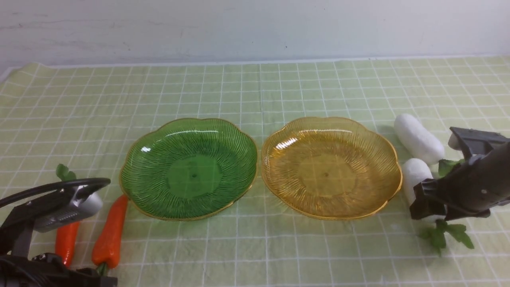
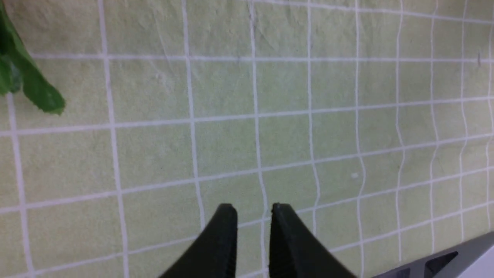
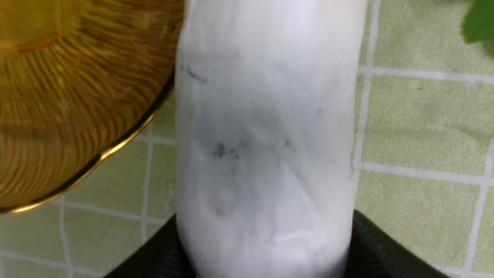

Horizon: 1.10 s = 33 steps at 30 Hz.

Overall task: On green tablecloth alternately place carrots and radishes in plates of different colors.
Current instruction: 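Place the white radish on the plate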

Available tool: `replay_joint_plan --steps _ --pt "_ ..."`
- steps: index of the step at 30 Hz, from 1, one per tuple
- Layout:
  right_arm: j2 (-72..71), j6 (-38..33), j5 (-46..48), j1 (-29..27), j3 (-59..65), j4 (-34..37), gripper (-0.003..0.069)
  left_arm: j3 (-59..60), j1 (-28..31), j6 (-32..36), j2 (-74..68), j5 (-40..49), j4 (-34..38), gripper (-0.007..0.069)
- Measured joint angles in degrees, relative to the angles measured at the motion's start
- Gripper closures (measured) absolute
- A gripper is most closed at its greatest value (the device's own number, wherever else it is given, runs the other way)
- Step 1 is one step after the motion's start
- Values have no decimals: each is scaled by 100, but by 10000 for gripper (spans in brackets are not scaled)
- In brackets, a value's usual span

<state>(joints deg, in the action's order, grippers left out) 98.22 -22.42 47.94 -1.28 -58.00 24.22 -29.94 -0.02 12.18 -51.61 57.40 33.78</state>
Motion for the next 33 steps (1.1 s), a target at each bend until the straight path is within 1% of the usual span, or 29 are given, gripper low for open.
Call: replay_joint_plan --steps 5,8,11,12,15,19,22,24,26,30,33 --pt "-635 409 570 0 -339 -84 234 0 0 0 0 47 -2 513" --pt "-948 399 551 12 -488 294 234 0 0 0 0 59 -7 513" --pt "-1098 -16 238 201 -575 1025 234 0 0 0 0 59 -7 513" --pt "-1102 -252 102 330 -580 1270 234 0 0 0 0 59 -7 513" --pt "-956 -936 -263 792 -589 1702 234 0 0 -5 0 54 -7 513" --pt "-474 -1511 -1025 1375 -589 1880 234 0 0 -5 0 54 -7 513" --pt "-110 -1578 -1325 1482 -589 1913 234 0 0 -5 0 54 -7 513" --pt "113 -1565 -1423 1482 -589 1927 209 0 0 -5 0 54 -7 513" --pt "253 -1539 -1463 1482 -589 1927 167 0 0 -5 0 54 -13 513" --pt "448 -1513 -1469 1482 -589 1927 39 0 0 -5 0 54 -23 513" --pt "448 -1513 -1469 1477 -649 1897 -14 0 0 -5 0 54 -23 511"
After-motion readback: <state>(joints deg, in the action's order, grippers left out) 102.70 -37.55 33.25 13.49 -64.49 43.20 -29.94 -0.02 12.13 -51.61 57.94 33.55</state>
